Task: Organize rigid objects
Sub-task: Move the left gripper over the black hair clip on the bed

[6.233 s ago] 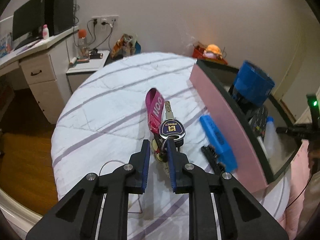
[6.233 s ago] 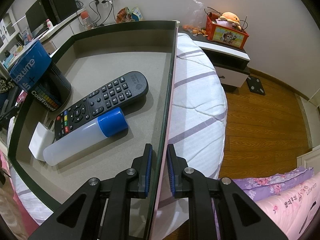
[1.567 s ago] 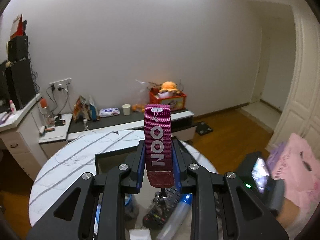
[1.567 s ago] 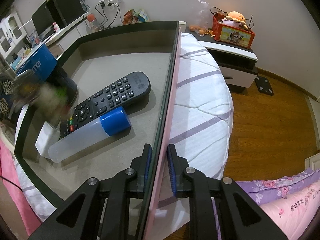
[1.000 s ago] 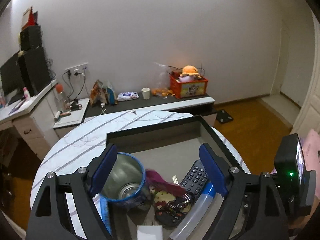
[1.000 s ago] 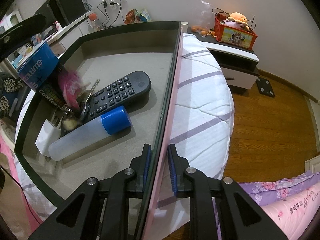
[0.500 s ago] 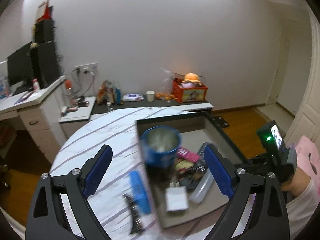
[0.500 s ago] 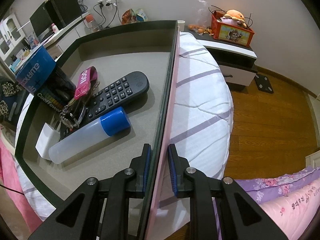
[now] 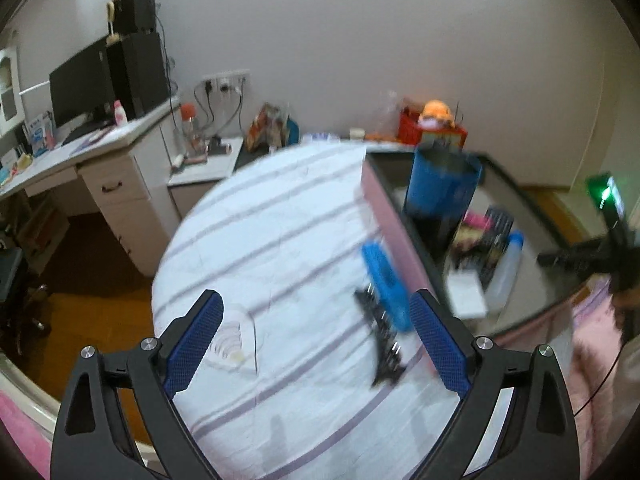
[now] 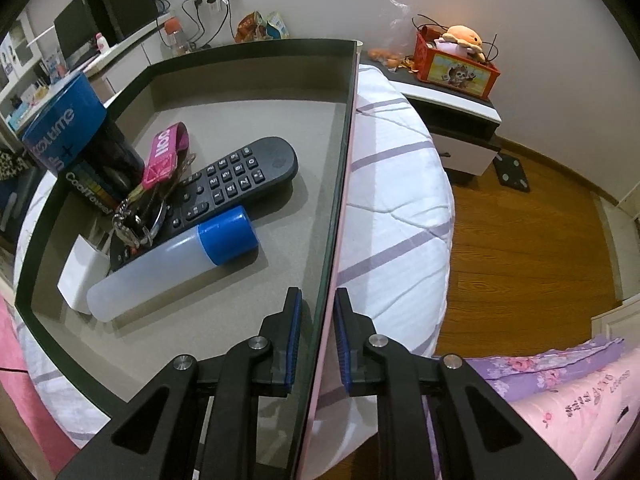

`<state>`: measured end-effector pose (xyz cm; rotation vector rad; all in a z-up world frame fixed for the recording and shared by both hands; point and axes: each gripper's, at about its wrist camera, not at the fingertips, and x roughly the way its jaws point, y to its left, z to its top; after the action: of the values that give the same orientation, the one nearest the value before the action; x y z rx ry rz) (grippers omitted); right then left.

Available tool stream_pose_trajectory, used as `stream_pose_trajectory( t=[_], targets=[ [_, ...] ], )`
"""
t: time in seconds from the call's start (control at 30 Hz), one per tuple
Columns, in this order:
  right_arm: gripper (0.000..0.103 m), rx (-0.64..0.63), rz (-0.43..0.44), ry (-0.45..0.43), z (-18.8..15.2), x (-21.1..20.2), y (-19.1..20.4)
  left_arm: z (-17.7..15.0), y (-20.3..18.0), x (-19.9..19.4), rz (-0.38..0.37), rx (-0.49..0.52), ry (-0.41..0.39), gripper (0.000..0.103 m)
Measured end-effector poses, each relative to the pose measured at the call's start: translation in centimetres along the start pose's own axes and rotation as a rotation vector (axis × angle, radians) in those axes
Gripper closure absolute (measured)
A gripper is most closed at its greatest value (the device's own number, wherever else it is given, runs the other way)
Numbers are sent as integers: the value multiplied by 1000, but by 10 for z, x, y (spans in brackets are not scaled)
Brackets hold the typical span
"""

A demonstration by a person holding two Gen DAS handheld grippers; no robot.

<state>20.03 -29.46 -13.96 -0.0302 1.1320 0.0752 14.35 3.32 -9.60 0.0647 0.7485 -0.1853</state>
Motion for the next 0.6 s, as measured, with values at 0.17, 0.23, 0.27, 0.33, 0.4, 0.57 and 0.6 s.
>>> stream_pose_trajectory(
  t=[0.17,0.23,0.27,0.33,0.4,0.57,0.6],
  targets=[
    [87,6,5,5,-3,-2,-1,-22,-5,15,-11,46,67,6],
    [87,3,-2,6,-3,-3,0,-26,-11,20,-29,66,88,4],
    [87,3,-4,6,-4,-3,1,-30,-15,24,-32,79,101,4],
    [87,5,-4,6,-5,-4,1,-33,-19,30,-45,83,117,4],
    [87,7,1,6,-5,-4,1,-37,-23,39,-75,71,140,4],
    [87,11,9,4,-4,-2,-1,-42,-32,61,-115,57,187,4],
    [87,10,9,4,-4,-2,-1,-44,-33,65,-104,61,197,4]
  ],
)
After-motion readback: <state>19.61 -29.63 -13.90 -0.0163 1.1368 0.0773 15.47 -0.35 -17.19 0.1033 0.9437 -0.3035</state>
